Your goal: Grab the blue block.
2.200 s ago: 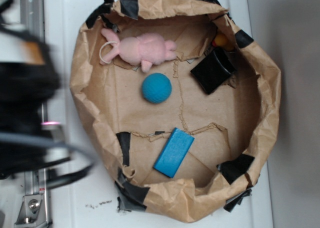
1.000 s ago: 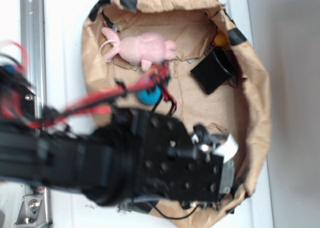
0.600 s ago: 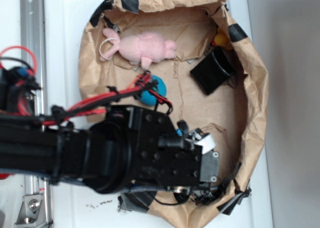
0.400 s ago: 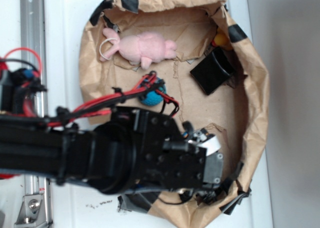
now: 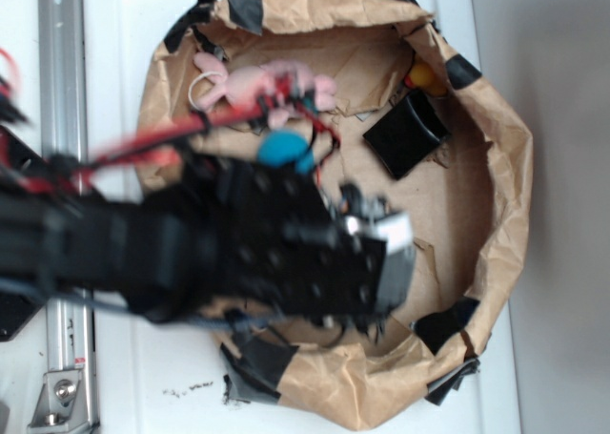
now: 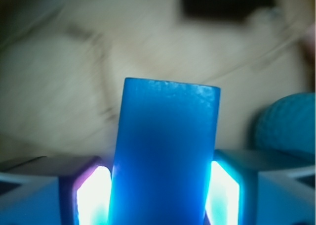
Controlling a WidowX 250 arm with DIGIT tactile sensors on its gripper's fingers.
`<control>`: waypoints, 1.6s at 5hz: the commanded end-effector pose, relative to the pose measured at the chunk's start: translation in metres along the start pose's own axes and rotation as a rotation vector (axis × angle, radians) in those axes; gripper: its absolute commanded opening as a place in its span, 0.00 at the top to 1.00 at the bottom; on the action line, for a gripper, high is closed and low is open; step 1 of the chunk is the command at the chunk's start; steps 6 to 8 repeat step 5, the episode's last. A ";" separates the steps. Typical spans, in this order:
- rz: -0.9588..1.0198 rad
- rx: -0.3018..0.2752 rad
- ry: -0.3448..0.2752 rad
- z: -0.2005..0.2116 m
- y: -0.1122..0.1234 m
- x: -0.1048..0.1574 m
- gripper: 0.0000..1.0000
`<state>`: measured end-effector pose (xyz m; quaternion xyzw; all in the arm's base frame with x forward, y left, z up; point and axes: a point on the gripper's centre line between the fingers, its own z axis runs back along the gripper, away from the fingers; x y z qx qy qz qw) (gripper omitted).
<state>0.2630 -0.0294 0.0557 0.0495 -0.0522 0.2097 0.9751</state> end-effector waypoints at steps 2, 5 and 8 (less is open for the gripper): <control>-0.451 -0.179 -0.147 0.066 0.020 0.042 1.00; -0.514 -0.174 -0.144 0.077 0.005 0.036 1.00; -0.514 -0.174 -0.144 0.077 0.005 0.036 1.00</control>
